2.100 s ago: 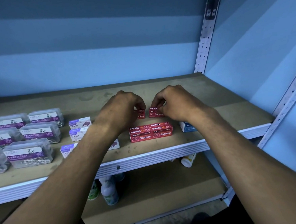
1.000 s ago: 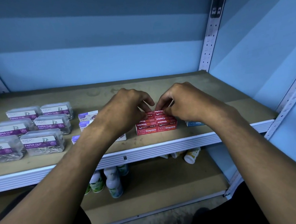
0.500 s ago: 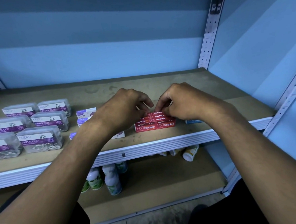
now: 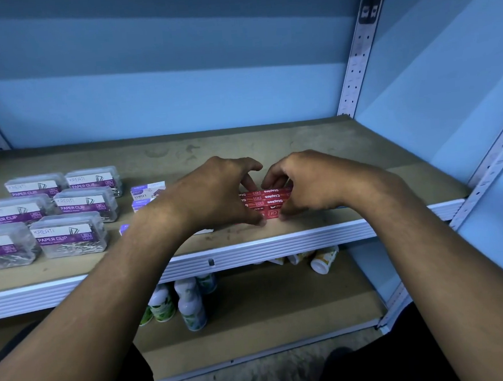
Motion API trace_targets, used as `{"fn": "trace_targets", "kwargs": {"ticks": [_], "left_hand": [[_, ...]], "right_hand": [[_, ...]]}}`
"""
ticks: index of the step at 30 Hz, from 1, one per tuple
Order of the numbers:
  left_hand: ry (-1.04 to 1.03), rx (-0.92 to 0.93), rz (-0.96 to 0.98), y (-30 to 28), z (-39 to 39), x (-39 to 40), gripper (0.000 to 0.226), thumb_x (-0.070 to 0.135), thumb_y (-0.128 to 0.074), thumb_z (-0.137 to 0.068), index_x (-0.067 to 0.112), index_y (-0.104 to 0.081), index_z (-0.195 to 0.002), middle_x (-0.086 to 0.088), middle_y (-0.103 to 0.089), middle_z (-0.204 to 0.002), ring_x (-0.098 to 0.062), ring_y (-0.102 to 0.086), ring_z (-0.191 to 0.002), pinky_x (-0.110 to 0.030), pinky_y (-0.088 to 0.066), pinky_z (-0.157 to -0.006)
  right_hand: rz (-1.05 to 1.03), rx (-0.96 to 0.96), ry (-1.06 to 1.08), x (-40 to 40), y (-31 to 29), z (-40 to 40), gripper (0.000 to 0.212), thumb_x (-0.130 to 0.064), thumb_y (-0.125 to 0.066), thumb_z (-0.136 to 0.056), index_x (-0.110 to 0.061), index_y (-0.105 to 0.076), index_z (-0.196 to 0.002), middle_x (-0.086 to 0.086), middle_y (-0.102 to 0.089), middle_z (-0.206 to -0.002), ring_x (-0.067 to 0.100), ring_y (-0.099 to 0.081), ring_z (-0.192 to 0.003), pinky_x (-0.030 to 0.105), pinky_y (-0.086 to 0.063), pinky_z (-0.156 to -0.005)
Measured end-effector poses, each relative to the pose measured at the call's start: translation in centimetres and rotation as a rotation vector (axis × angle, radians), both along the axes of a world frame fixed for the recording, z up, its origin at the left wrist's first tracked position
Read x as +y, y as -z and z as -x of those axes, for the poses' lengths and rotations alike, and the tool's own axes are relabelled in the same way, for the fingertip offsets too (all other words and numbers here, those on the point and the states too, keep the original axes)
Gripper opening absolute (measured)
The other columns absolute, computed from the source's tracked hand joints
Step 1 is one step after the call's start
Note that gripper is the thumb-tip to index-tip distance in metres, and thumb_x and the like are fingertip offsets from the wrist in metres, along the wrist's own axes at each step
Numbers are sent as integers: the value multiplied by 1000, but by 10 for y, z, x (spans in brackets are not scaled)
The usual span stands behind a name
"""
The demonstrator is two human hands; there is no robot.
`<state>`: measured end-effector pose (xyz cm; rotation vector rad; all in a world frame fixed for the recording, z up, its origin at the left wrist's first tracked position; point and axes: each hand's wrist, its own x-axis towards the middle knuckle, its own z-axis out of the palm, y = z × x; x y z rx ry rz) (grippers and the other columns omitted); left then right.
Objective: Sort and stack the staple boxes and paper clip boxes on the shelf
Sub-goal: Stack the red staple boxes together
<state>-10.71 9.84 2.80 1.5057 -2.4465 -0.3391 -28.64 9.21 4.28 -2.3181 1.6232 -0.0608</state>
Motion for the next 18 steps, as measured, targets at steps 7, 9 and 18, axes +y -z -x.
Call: {"fn": "trace_targets", "kwargs": {"ticks": [7, 9, 18], "left_hand": [[10, 13, 24, 1, 1, -1, 80, 25, -84, -72, 26, -45, -142, 10, -70, -117, -10, -63, -105, -34, -52, -93], [13, 16, 27, 2, 1, -2, 79, 25, -84, -72, 25, -46, -141, 10, -70, -116, -10, -63, -105, -34, -52, -93], [32, 80, 59, 5, -10, -5, 79, 32, -85, -70, 31, -47, -139, 10, -66, -121, -8, -64, -102, -36, -55, -90]], "right_hand": [[48, -6, 30, -2, 3, -4, 48, -25, -89, -71, -29, -72, -117, -10, -69, -109, 10, -63, -99, 29, -53, -89], [51, 0, 30, -3, 3, -4, 49, -24, -89, -71, -28, -72, -117, -9, -69, -110, 10, -63, -99, 28, -52, -88], [2, 12, -1, 1, -1, -6, 67, -32, -85, -76, -30, -59, -137, -9, -63, -130, 12, -58, -116, 33, -48, -102]]}}
